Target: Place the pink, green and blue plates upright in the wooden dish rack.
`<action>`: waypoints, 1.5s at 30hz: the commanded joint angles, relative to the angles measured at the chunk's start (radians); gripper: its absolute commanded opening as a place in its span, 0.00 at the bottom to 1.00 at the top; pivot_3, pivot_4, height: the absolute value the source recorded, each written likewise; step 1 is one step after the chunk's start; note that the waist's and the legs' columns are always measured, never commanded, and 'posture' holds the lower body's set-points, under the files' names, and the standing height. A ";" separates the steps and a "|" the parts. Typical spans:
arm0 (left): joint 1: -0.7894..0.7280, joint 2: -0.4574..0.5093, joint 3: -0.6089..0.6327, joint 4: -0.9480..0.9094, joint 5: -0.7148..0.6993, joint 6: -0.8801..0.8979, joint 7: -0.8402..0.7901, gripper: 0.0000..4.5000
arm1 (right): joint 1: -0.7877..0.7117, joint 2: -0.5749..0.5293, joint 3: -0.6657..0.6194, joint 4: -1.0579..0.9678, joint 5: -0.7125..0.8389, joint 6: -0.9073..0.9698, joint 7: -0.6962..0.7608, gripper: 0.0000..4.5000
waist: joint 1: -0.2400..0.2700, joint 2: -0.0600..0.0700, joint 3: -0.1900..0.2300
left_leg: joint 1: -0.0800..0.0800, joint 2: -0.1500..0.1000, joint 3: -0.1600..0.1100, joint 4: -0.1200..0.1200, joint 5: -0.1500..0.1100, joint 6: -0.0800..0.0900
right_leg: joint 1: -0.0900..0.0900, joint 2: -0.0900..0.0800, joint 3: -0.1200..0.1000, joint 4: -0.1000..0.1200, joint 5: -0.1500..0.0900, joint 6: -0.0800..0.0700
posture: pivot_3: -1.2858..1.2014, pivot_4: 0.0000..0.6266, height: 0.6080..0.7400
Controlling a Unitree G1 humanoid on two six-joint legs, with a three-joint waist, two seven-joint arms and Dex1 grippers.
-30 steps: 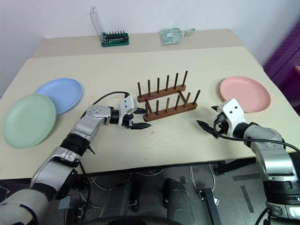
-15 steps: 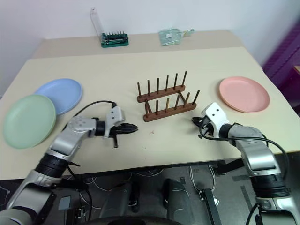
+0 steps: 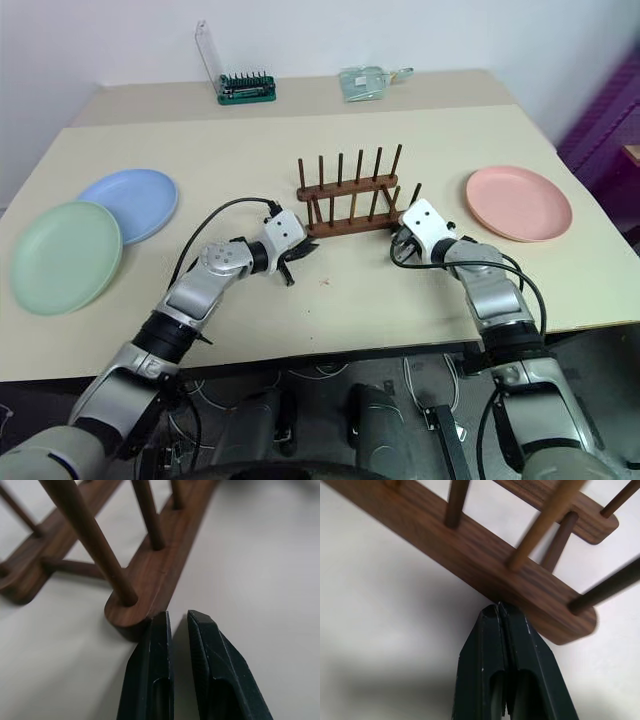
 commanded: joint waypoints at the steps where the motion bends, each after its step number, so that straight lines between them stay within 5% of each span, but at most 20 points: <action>1: 0.017 0.027 0.028 0.104 0.049 0.007 0.053 0.12 | -0.032 0.013 0.002 0.049 -0.027 -0.034 -0.021 0.00 | -0.004 0.000 0.000 | 0.000 0.000 0.000 0.000 0.000 0.000 | 0.000 0.000 0.000 0.000 0.000 0.000 | 0.52 0.24 0.92; 9: 0.053 0.029 0.029 0.022 0.007 -0.046 0.000 0.12 | 0.014 -0.063 -0.038 -0.053 0.007 -0.040 0.073 0.00 | -0.012 0.000 0.000 | 0.001 0.000 0.000 -0.001 0.000 0.000 | 0.001 0.000 0.000 0.000 0.000 0.000 | 0.52 0.24 0.92; 12: 0.100 0.016 0.062 -0.135 -0.106 -0.051 -0.097 0.11 | 0.064 -0.143 -0.128 -0.180 0.068 0.026 0.112 0.19 | -0.012 0.001 0.000 | 0.000 0.000 0.001 -0.002 0.000 0.000 | -0.001 -0.001 0.000 0.000 -0.001 0.002 | 0.52 0.24 0.92; 17: 0.146 0.018 0.073 -0.320 -0.239 0.026 -0.234 0.11 | 0.122 -0.256 -0.224 -0.249 0.071 0.098 0.104 0.75 | -0.008 0.001 0.001 | -0.009 -0.001 0.002 -0.001 0.000 0.001 | -0.011 -0.001 0.002 0.002 0.001 0.005 | 0.52 0.24 0.92; 28: 0.143 0.026 0.063 -0.378 -0.265 0.082 -0.290 0.11 | 0.039 -0.298 -0.171 0.075 -0.055 0.027 0.020 0.75 | -0.001 0.000 0.001 | -0.009 -0.002 0.003 -0.001 0.000 0.001 | -0.011 -0.001 0.002 0.001 -0.001 0.002 | 0.52 0.24 0.92; 35: 0.169 0.039 0.069 -0.405 -0.263 0.090 -0.276 0.11 | -0.011 -0.294 -0.137 0.182 -0.088 -0.043 0.006 0.02 | 0.001 0.000 0.001 | -0.009 -0.002 0.003 -0.001 0.000 0.001 | -0.011 0.000 0.002 0.001 -0.001 0.002 | 0.52 0.24 0.92; 41: 0.172 0.045 0.069 -0.408 -0.260 0.090 -0.269 0.11 | -0.046 -0.304 -0.159 0.084 -0.079 -0.129 -0.008 0.02 | 0.004 0.001 0.002 | -0.009 -0.002 0.003 -0.001 0.000 0.001 | -0.011 0.000 0.003 0.001 -0.001 0.002 | 0.52 0.24 0.92; 45: 0.163 0.044 0.069 -0.398 -0.258 0.083 -0.267 0.11 | -0.160 -0.213 -0.308 -0.165 0.241 0.053 0.083 0.02 | -0.013 0.003 0.004 | -0.009 -0.002 0.004 -0.001 0.000 0.001 | -0.012 0.000 0.004 0.002 0.001 0.005 | 0.52 0.24 0.92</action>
